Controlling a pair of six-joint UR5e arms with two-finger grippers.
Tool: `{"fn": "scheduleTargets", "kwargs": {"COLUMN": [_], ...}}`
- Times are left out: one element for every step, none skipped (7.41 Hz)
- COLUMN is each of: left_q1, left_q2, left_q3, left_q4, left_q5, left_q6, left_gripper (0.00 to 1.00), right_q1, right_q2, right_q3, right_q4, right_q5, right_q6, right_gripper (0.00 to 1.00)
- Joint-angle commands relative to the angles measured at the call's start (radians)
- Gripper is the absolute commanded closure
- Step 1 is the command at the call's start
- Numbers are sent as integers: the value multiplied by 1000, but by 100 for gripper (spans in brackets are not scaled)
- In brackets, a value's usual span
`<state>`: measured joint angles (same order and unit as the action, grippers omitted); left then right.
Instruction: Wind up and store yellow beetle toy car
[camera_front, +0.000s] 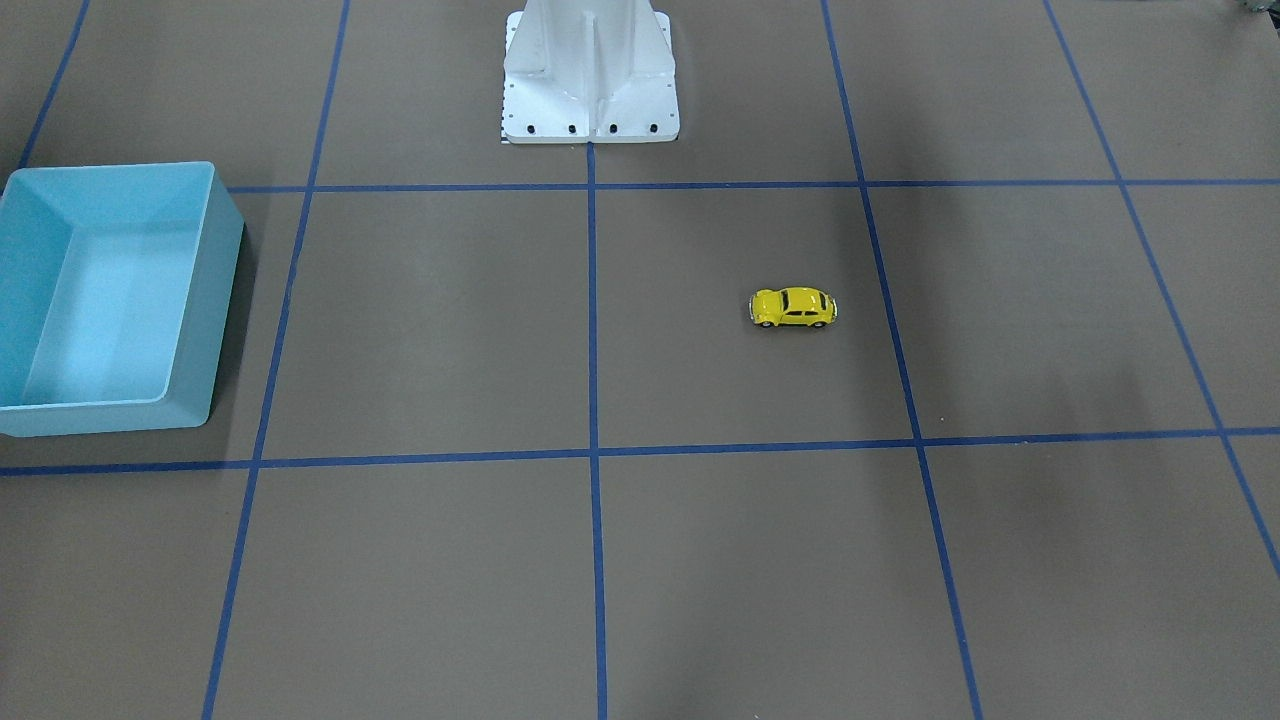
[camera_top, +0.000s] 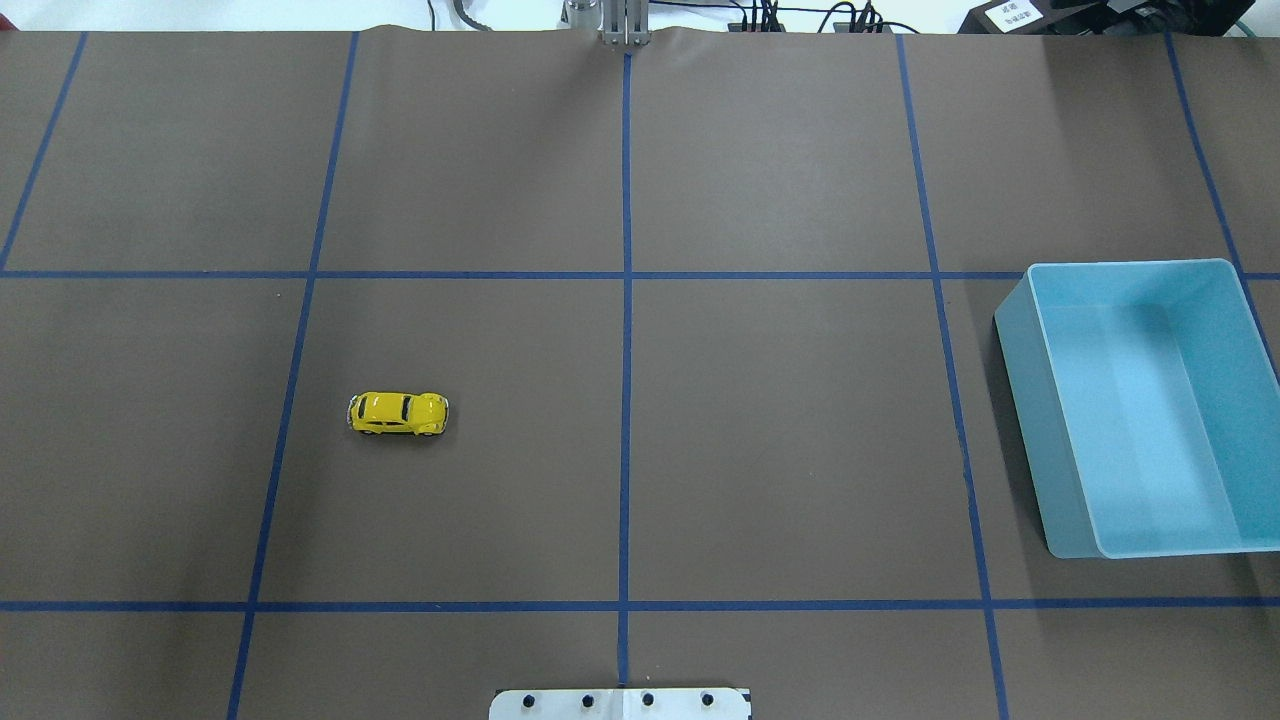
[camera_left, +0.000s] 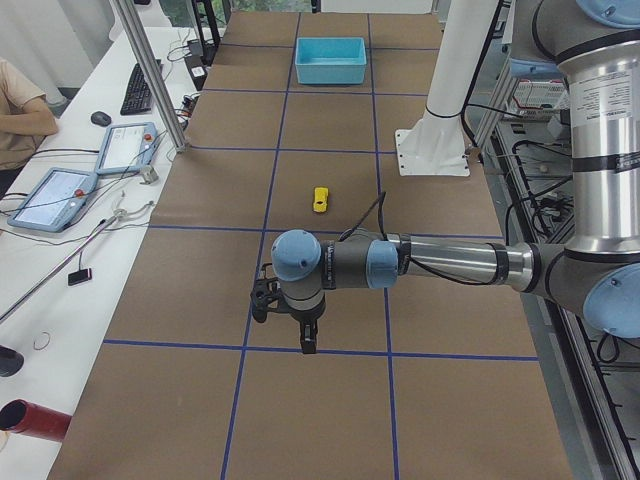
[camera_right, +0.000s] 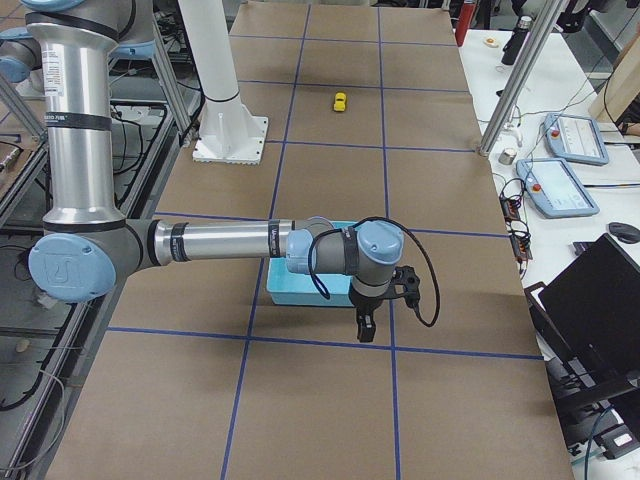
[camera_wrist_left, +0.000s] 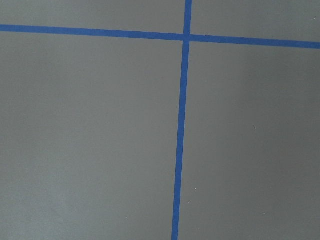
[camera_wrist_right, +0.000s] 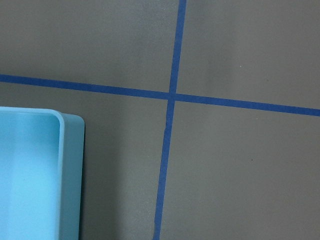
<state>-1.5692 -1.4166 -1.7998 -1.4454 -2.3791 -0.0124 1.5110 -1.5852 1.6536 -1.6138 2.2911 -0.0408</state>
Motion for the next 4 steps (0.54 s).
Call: {"fn": "scheduleTargets", "kwargs": {"left_q1": [0, 0, 0, 0], "left_q2": [-2, -5, -5, -10], "left_q3": [0, 2, 0, 2], "left_q4": [-6, -6, -7, -9], "left_q5": [-2, -2, -2, 0], "left_q6": [3, 2, 2, 2], "left_gripper": [0, 0, 0, 0], "right_q1": [0, 0, 0, 0], "right_q2": [-4, -7, -9, -9], "right_q3": [2, -3, -5, -5], "right_q4": [0, 0, 0, 0], "right_q5": [-1, -2, -2, -2], "right_q6": [2, 2, 4, 6], "right_gripper": [0, 0, 0, 0]}}
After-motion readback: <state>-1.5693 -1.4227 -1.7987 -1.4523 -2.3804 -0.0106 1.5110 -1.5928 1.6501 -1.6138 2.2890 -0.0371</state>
